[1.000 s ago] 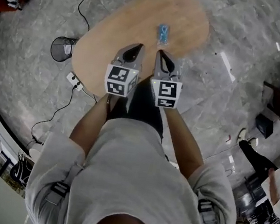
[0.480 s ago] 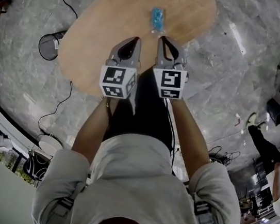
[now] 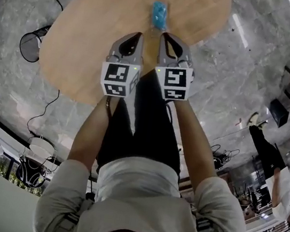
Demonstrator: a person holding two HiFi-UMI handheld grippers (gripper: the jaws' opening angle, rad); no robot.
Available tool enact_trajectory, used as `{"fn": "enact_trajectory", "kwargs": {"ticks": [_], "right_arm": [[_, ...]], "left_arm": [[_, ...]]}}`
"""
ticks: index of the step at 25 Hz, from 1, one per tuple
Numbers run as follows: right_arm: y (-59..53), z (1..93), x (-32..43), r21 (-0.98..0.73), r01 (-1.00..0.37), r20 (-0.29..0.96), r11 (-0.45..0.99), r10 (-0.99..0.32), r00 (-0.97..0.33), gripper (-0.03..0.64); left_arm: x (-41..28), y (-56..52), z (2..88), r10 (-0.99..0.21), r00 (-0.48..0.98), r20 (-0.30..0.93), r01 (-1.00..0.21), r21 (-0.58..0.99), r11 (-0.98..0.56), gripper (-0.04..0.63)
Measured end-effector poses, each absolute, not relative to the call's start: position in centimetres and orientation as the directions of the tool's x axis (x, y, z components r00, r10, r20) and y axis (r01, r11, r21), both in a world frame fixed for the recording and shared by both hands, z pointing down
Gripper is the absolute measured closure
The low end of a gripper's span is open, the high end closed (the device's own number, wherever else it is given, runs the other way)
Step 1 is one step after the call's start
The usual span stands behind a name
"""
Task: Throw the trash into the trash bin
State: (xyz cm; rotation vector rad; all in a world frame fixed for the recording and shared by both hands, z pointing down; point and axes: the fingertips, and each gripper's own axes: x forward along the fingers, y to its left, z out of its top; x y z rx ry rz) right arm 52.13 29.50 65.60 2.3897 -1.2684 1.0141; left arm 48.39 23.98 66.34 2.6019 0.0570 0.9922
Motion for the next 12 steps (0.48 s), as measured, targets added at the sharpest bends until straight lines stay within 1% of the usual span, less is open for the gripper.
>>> {"fn": "enact_trajectory", "kwargs": {"ticks": [6, 12], "right_arm": [[29.5, 70.7, 53.0, -0.105, -0.812, 0.727, -0.573, -0.601, 0.331, 0.609], [29.0, 73.9, 53.5, -0.076, -0.833, 0.768, -0.547, -0.566, 0.301, 0.607]], "left_arm": [[49.1, 24.4, 71.8, 0.19, 0.72, 0.667, -0.088, 0.36, -0.929, 0.58], [49.5, 24.0, 75.2, 0.181, 0.699, 0.692, -0.143, 0.383, -0.912, 0.58]]}}
